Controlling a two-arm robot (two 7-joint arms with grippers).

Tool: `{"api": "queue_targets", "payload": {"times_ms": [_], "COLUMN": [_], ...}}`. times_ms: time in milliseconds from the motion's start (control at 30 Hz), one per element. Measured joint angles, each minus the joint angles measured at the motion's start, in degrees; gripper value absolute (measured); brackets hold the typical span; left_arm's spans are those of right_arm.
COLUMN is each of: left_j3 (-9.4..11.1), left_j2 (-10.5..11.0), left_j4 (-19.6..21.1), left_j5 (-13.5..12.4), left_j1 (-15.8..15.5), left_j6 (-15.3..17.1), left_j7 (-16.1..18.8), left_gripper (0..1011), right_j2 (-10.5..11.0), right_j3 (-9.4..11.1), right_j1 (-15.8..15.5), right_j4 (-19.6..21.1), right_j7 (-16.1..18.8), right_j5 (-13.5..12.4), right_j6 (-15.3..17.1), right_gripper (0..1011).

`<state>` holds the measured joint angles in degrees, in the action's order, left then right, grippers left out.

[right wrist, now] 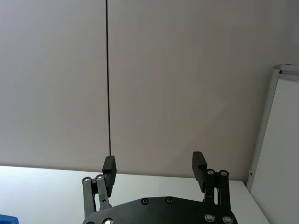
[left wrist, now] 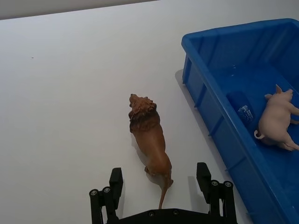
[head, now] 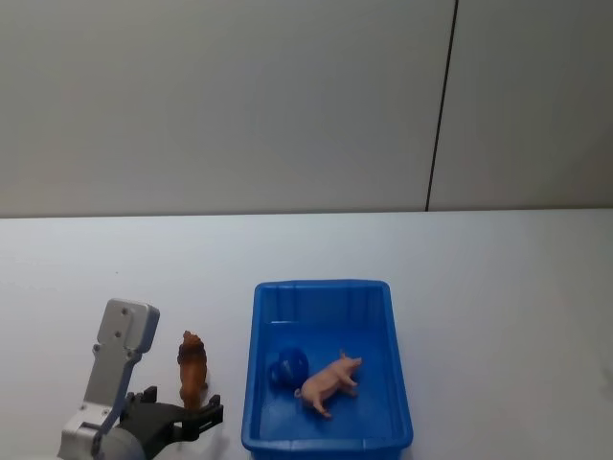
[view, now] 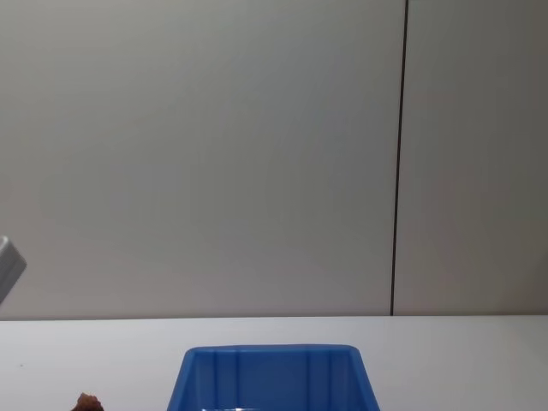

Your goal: Pick up the two dolls from the table and place them into the box.

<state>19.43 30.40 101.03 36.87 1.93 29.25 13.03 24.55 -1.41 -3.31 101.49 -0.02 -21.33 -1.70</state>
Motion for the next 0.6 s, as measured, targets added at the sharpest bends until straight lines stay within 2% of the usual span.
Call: {"api": "queue_targets", "payload": {"times_ms": [600], "left_j3": [-0.10], "left_j2": [-2.57], "left_j4": [-5.92], "left_j5": [-3.89], "left_j1": [-4.38], "left_j6": [-0.21], "left_j7": [-5.03], "left_gripper": [1003], "right_j2": [0.00], "right_j3": [0.00], "right_j1": [0.00], "right_j4": [0.00], "right_j7": [0.01], "right_j5": [0.00], "right_j6": [0.00], "right_gripper": [1001]}}
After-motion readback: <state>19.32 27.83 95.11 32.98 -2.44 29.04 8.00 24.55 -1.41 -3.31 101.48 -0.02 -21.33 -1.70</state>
